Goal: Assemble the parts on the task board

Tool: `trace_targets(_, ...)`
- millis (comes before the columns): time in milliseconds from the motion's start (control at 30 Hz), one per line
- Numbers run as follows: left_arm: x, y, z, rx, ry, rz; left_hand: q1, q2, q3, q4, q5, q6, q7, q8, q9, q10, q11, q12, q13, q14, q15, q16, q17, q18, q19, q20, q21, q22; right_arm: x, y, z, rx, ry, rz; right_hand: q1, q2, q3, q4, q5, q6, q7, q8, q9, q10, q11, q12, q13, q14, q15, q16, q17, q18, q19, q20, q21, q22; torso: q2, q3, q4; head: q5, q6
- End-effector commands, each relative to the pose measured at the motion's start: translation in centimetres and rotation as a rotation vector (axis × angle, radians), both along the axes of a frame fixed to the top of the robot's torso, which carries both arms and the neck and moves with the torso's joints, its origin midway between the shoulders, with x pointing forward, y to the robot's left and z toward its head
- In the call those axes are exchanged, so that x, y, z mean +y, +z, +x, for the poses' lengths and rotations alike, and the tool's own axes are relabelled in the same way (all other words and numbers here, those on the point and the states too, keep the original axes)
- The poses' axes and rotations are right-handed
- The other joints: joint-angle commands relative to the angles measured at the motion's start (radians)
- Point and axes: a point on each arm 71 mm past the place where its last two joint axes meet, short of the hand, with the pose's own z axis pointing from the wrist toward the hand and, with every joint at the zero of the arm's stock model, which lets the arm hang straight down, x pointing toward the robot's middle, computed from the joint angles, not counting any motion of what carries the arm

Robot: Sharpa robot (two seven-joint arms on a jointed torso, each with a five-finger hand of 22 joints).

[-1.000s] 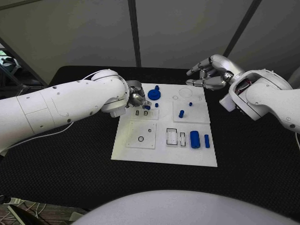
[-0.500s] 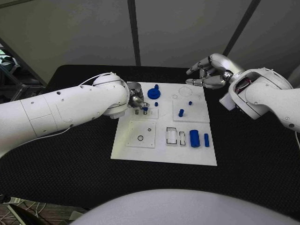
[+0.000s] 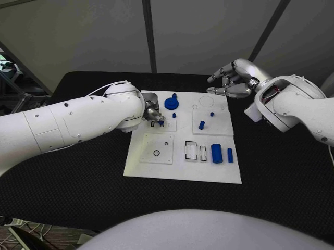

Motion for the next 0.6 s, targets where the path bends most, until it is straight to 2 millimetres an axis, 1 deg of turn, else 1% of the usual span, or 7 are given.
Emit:
trace_targets(33,0.06,-0.28,-0.19,0.012,-0.021,0.048,-0.008,0.003,0.169,-0.161,0.006,0.0,-0.005,0.006,0.002,0.008,-0.002,0.004,0.001,0.006,-0.006,-0.001,0.001,-0.07,0.009,0.0,0.003,0.022,0.09,0.11,0.01,-0.005,0.006,-0.004,-0.002,0.006,-0.003,-0.003,0.003,-0.002,-0.002,0.006,0.0,-0.002,0.001,-0.002,0.0,0.03,-0.007,-0.005,0.001,0.02,-0.004,-0.002,-0.005,0.0,0.0,0.0006,-0.0001,-0.001,-0.001)
trace_targets(300,-0.07,-0.37,-0.36,0.017,-0.031,0.051,-0.013,0.001,0.173,-0.164,0.008,0.002,-0.006,0.009,0.004,0.011,-0.002,0.006,0.003,0.006,-0.007,-0.002,0.001,-0.07,0.01,-0.001,0.004,0.023,0.1,0.07,0.03,-0.002,0.008,-0.006,-0.002,0.006,-0.003,-0.003,0.003,-0.002,-0.002,0.006,0.0,-0.002,0.001,-0.002,0.0,0.03,-0.007,-0.005,0.001,0.02,-0.004,-0.002,-0.005,0.0,0.0,0.0005,-0.0005,-0.001,-0.001)
trace_targets(600,-0.15,-0.47,-0.7,0.025,-0.038,0.054,-0.016,0.0,0.175,-0.165,0.009,0.003,-0.006,0.01,0.005,0.013,-0.003,0.008,0.005,0.006,-0.007,-0.001,0.001,-0.07,0.011,-0.001,0.005,0.025,0.14,0.03,0.07,0.001,0.009,-0.007,-0.002,0.006,-0.003,-0.003,0.004,-0.002,-0.002,0.007,0.0,-0.002,0.001,-0.002,0.0,0.03,-0.008,-0.004,0.001,0.02,-0.003,-0.002,-0.005,0.001,0.0,0.0002,0.001,0.0,-0.003)
